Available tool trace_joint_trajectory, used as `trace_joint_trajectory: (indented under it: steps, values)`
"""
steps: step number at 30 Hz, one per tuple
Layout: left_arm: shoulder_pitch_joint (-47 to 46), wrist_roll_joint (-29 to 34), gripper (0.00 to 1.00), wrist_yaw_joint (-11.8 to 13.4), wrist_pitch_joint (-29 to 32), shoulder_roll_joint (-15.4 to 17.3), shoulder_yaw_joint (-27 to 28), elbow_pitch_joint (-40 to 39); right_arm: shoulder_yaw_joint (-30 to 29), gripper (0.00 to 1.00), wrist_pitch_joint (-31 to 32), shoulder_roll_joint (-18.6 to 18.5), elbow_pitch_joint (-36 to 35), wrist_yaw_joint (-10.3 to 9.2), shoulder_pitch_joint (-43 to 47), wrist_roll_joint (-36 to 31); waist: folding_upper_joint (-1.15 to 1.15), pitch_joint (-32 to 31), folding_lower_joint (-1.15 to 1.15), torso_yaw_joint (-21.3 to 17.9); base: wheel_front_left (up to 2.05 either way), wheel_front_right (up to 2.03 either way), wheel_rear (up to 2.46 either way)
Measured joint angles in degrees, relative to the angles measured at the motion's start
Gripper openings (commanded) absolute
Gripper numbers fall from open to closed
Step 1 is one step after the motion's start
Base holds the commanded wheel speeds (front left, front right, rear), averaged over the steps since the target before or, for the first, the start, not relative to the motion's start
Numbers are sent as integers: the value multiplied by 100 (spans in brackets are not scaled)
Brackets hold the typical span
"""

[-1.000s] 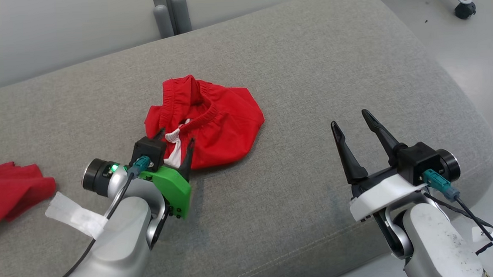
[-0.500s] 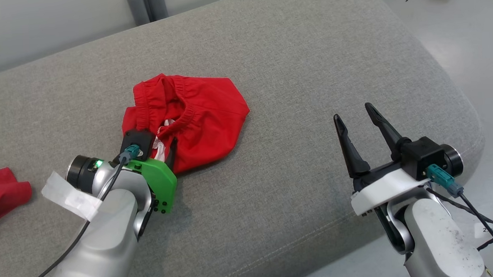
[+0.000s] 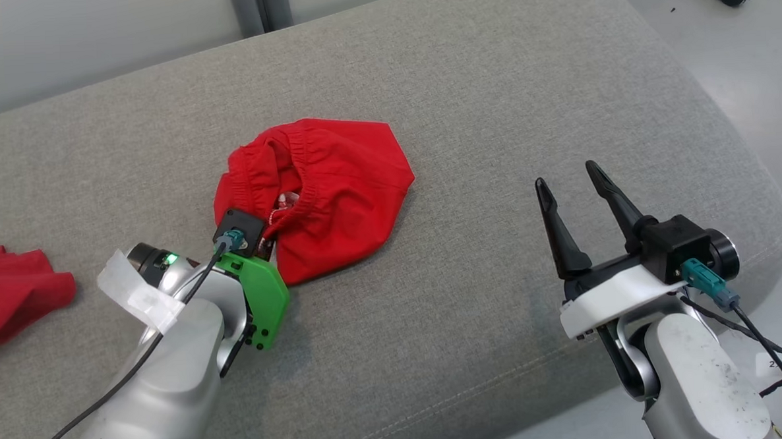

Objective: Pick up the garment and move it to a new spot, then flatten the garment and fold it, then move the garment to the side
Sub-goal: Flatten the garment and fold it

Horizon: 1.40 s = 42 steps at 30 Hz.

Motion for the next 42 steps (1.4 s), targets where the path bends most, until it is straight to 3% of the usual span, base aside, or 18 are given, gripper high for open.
trace_joint_trajectory:
  steps: [9, 13, 18, 23, 27, 31, 33, 36, 38, 42]
  values:
    - [-12, -225, 0, -248, 248, -144, -14, -46, 70, 100, 0, 10, 11, 16, 1, 0, 0, -93, 0, 109, 0, 0, 0]
    - [-80, -856, 0, -363, 243, -363, 212, -521, 66, 100, 0, 10, 34, 16, 3, 0, 0, -145, 0, 123, 0, 0, 0]
    - [-285, -1586, 0, -386, 401, -390, 343, -995, 124, 100, 0, 10, 91, 68, 5, 0, 0, -203, 0, 107, 0, 0, 0]
    - [-335, -3058, 0, -386, 602, -316, 369, -1993, 381, 100, 0, 19, 172, 170, 5, 0, 0, -250, 0, -34, 0, 0, 0]
    - [-632, -3854, 0, -386, 594, -318, 361, -2588, 505, 100, 0, 18, 203, 199, 2, 1, 0, -266, 0, -209, 0, 0, 0]
    - [-1070, -4332, 0, -30, 371, -332, 463, -2920, 620, 100, 0, 18, 237, 233, -1, 33, 0, -262, 0, -399, 0, 0, 0]
    - [-1271, -4602, 0, 332, 130, -355, 691, -2967, 655, 100, 0, 19, 244, 235, -2, 44, 0, -250, 0, -492, 0, 0, 0]
    - [-1545, -4659, 0, 931, -316, -361, 1134, -2775, 628, 100, 0, 18, 233, 233, -3, 87, 0, -205, 0, -601, 0, 0, 0]
    - [-1607, -4507, 0, 1201, -519, -358, 1261, -2432, 541, 100, 0, 20, 208, 197, -2, 119, 0, -150, 0, -629, 0, 0, 0]
    - [-1326, -4087, 0, 1178, -671, -367, 1411, -1502, 387, 100, 0, 18, 202, 151, -1, 144, 0, -61, 0, -555, 0, 0, 0]
